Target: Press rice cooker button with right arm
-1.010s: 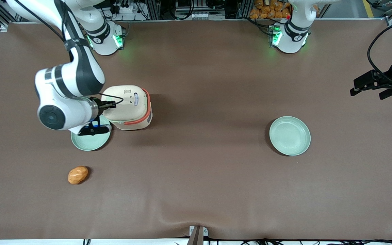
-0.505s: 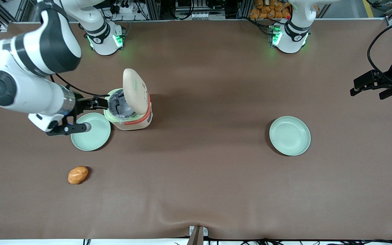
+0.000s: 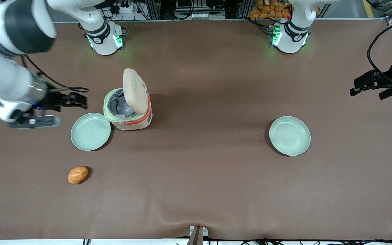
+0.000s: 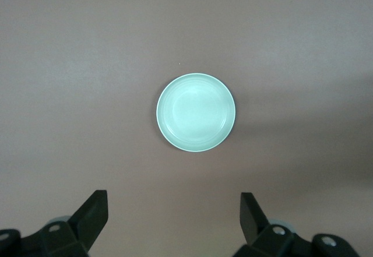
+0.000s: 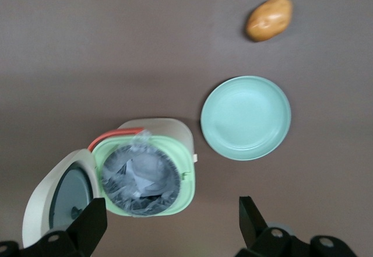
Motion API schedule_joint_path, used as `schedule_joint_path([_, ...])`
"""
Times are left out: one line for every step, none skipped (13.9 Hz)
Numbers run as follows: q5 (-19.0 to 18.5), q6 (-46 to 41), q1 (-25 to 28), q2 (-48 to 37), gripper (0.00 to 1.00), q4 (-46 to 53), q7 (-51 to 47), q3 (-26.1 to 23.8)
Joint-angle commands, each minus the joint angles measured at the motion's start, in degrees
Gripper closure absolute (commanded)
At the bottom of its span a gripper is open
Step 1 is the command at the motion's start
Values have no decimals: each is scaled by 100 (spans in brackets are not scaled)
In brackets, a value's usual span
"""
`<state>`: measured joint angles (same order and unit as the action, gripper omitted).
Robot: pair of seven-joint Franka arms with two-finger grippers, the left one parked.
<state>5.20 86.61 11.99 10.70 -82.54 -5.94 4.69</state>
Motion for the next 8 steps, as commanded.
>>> schedule_joint_path([-80, -100, -424, -331, 0, 72, 23, -56])
schedule_joint_path([-141, -161, -503, -454, 0, 45, 23, -38])
schedule_joint_path([-255, -353, -583, -533, 0, 45, 31, -21])
schedule_joint_path([-334, -486, -636, -604, 0, 45, 32, -12])
schedule_joint_path([-370, -539, -662, -657, 0, 28, 40, 23])
schedule_joint_path([-370, -540, -671, -683, 0, 19, 58, 93])
schedule_joint_path([-379, -540, -671, -701, 0, -7, 188, 163])
schedule_joint_path([-388, -540, -671, -701, 0, -25, 442, 277])
